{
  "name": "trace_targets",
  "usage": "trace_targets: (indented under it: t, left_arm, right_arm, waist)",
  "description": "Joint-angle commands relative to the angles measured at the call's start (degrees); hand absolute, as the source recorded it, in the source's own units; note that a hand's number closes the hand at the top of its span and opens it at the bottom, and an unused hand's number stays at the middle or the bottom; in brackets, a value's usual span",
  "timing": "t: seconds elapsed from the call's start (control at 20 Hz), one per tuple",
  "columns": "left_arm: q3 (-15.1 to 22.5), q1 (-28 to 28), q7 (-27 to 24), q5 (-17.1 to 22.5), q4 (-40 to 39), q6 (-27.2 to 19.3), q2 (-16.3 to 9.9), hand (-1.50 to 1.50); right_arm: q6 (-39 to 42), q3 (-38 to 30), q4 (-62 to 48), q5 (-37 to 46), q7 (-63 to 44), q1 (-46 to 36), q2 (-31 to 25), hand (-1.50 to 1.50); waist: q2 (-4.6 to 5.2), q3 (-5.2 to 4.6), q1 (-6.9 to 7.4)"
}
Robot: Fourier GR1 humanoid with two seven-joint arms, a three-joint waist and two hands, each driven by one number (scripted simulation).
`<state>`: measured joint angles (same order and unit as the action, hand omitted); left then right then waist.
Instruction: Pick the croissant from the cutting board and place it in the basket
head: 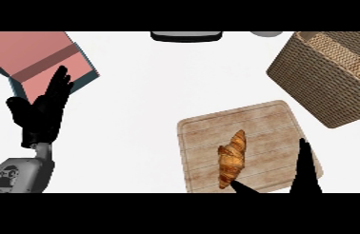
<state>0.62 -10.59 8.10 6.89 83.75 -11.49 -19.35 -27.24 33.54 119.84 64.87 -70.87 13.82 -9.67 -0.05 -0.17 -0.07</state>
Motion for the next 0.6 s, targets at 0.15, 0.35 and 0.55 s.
trace_targets:
  t: [0.15, 0.35, 0.55]
  left_arm:
    - [-1.1, 0.1, -1.1, -0.2, -0.5, 1.2, 0.1, 0.0]
    - [-1.7, 0.6, 2.2, -0.1, 3.0, 1.5, -0.8, 0.0]
    - [-1.9, 0.9, 0.0, -1.0, 0.8, 1.5, 0.4, 0.0]
  right_arm:
    - [4.3, 3.0, -4.0, 11.9, -9.8, -1.2, 9.4, -1.5]
    - [6.5, 5.0, -0.1, 15.0, -11.2, 0.0, 9.6, -1.5]
    - [0.1, 3.9, -6.3, 12.9, -7.9, -0.6, 9.6, -1.5]
  waist:
    - [0.05, 0.12, -0.04]
    - [-0.06, 0.13, -0.01]
    - [0.03, 0.16, -0.05]
